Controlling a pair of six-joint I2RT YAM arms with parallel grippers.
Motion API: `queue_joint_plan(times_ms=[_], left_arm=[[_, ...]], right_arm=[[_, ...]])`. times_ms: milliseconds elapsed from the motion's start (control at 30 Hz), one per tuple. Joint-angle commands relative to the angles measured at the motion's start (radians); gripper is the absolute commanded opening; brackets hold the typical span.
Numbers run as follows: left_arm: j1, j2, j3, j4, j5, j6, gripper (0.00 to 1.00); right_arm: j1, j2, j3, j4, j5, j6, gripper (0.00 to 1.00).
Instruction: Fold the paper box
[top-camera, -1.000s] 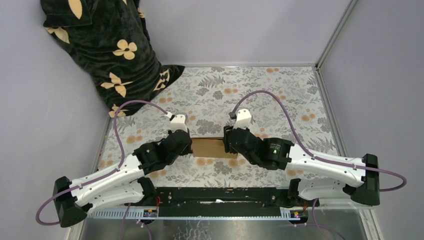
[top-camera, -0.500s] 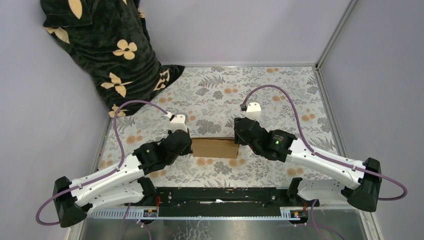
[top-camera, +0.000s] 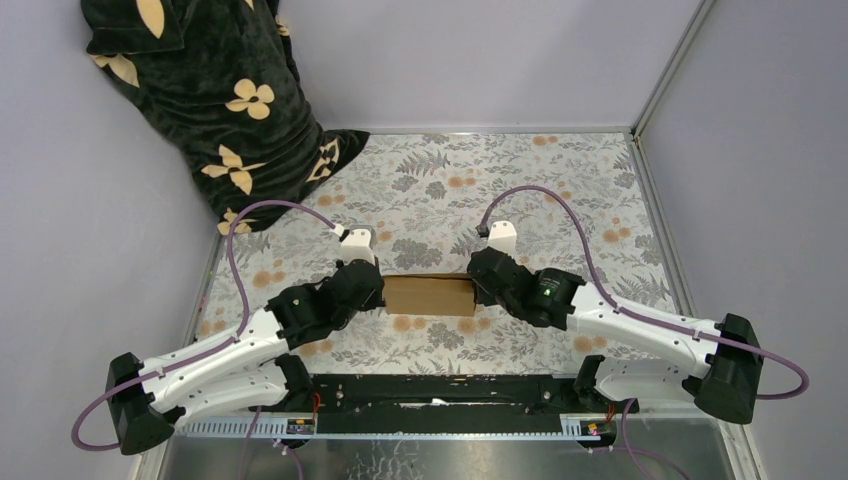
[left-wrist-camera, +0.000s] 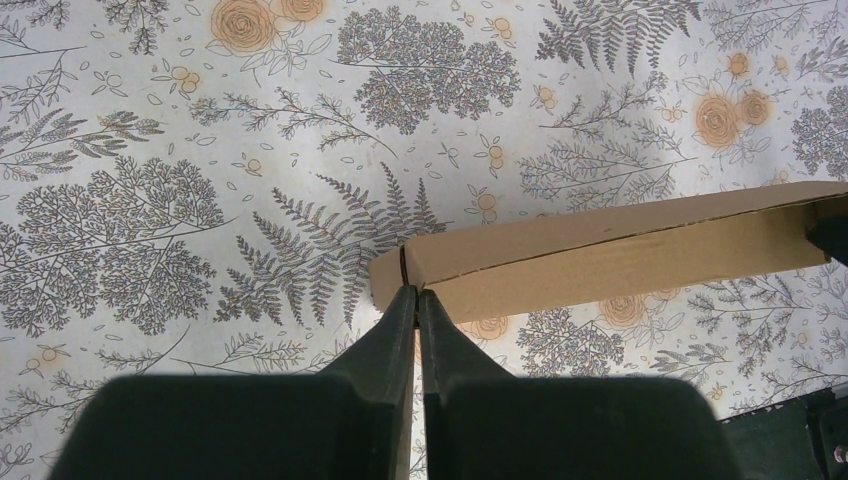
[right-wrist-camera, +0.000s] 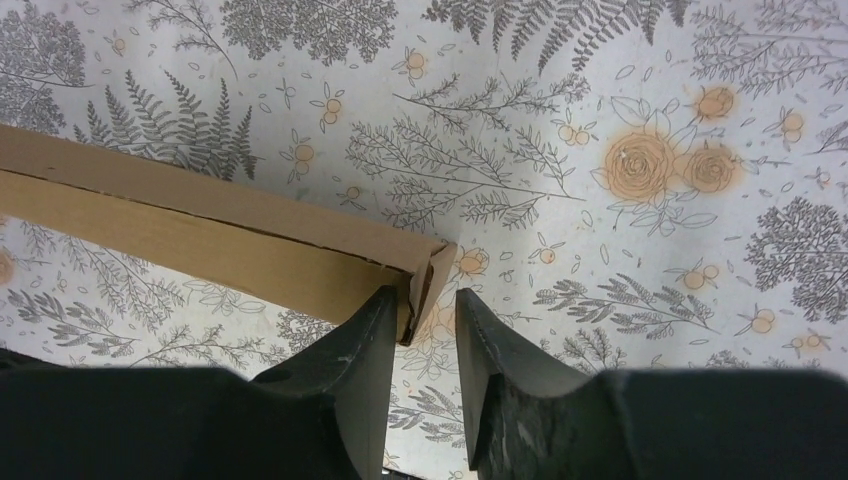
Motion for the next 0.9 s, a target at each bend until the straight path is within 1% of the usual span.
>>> queue_joint_plan(times_ms=[0,67,100,167,233,367,467,700,867], left_arm=[[-0.010,0.013,-0.019,0.002,-0.007,-0.025,0.07],[-0.010,0.015,-0.021,0.005,-0.007,-0.025,0.07],[-0.011,0.016,-0.021,0.005,-0.007,-0.025,0.07],[-0.011,0.019,-0.019,0.006,-0.007,-0.025,0.07],[-0.011,0.021,-0.020,0.008,-0.005,-0.025,0.07],[-0.013,0.025,-0.020,0.012,-0.005,-0.025,0.07],[-0.016,0.027,-0.020,0.013,-0.005,-0.027,0.07],[-0.019,0.023,-0.033,0.014,-0.007,-0.034,0.07],[-0.022,0.017,-0.049,0.016,-0.005,-0.041,0.07]], right_arm=[[-0.005,-0.028,-0.023,0.036,-0.038,0.022,0.34],[-0.005,-0.044,-0.024,0.039,-0.038,0.024,0.34],[-0.005,-0.054,-0.023,0.037,-0.035,0.024,0.36],[-0.005,-0.074,-0.013,0.027,-0.029,0.022,0.43],[-0.005,-0.096,-0.003,0.018,-0.023,0.021,0.46],[-0.005,-0.122,0.007,0.008,0.002,0.030,0.59],[-0.005,-0.111,0.012,-0.006,0.026,0.047,0.72],[-0.005,-0.081,0.006,0.014,0.056,0.091,0.79],[-0.005,-0.103,-0.010,0.039,0.108,0.125,0.81]])
